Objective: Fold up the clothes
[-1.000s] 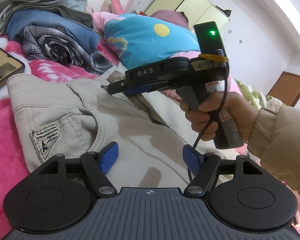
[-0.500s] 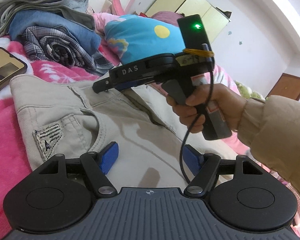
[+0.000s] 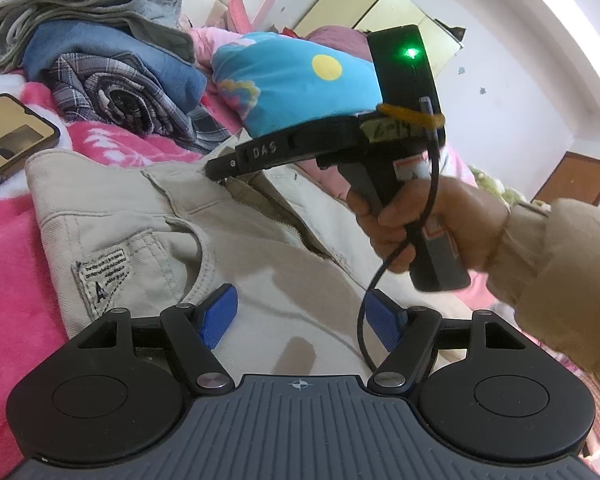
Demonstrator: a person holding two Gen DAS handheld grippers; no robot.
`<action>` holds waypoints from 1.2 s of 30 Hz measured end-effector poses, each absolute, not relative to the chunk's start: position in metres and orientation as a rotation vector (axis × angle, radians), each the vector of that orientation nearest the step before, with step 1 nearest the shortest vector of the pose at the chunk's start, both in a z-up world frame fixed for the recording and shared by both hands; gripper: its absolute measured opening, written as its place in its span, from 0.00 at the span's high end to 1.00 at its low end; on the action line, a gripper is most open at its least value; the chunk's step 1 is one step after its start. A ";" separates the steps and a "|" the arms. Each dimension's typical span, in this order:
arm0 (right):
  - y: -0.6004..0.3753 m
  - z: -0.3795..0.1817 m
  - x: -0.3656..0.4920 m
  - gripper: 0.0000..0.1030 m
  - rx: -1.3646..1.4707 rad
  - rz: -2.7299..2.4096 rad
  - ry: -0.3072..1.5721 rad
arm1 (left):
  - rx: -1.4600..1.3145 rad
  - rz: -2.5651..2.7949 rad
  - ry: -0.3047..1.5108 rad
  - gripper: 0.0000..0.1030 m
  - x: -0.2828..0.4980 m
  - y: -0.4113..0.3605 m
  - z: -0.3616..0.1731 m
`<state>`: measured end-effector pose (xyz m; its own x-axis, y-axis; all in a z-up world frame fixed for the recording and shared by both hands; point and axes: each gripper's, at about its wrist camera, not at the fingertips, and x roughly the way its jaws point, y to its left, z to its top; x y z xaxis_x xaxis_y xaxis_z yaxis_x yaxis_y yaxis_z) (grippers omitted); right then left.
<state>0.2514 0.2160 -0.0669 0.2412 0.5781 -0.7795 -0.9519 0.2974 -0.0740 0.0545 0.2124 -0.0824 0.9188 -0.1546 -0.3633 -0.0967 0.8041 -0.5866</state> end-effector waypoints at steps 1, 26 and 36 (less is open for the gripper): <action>0.216 -0.068 0.245 0.94 -0.642 1.129 0.687 | -0.640 -0.025 0.410 0.31 0.054 0.213 -0.082; 0.215 -0.070 0.236 0.96 -0.514 1.073 0.539 | -0.623 0.056 0.396 0.30 0.047 0.223 -0.082; 0.234 -0.091 0.238 0.93 -0.603 1.017 0.530 | -0.614 0.067 0.408 0.30 0.047 0.222 -0.083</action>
